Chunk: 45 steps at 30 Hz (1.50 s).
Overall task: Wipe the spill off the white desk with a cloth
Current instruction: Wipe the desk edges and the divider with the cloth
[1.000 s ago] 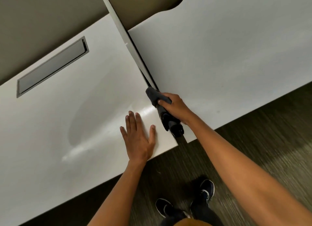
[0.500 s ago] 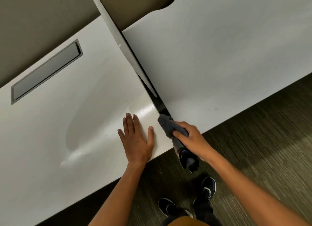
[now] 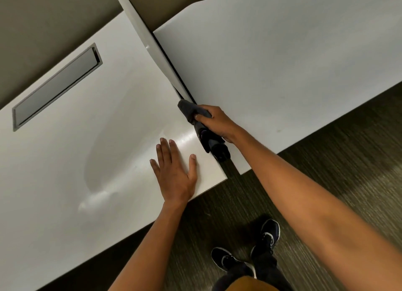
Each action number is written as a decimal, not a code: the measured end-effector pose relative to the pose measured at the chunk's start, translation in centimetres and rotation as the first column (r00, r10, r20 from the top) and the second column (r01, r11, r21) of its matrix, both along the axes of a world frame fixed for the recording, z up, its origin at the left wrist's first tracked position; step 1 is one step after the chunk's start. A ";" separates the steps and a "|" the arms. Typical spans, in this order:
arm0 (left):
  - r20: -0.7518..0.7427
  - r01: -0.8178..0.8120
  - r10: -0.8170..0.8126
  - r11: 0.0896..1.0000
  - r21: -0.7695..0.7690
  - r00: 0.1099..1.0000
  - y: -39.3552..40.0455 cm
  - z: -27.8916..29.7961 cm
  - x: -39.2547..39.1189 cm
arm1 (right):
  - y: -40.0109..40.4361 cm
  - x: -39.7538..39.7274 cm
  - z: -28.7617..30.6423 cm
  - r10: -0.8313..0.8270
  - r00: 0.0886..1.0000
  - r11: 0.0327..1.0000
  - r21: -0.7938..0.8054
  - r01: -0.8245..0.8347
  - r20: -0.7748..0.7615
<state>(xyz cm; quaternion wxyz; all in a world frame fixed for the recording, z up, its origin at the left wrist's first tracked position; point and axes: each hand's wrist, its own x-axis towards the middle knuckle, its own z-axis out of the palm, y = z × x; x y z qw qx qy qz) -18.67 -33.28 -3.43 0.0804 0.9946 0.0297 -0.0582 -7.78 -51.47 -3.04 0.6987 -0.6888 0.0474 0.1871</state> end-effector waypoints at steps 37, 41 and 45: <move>-0.007 0.010 -0.010 1.000 0.002 1.000 -0.2 0.3 0.0 | 1.1 0.1 1.5 -0.021 0.995 0.950 -0.308 0.050 0.096; -0.008 0.015 -0.015 1.000 0.015 1.000 0.0 0.2 0.1 | 0.8 0.7 1.4 0.031 0.997 0.958 -0.287 -0.009 0.071; -0.009 0.015 -0.015 1.000 0.005 1.000 0.1 0.2 0.0 | -0.3 -2.0 1.2 0.069 0.996 0.965 -0.256 -0.053 0.055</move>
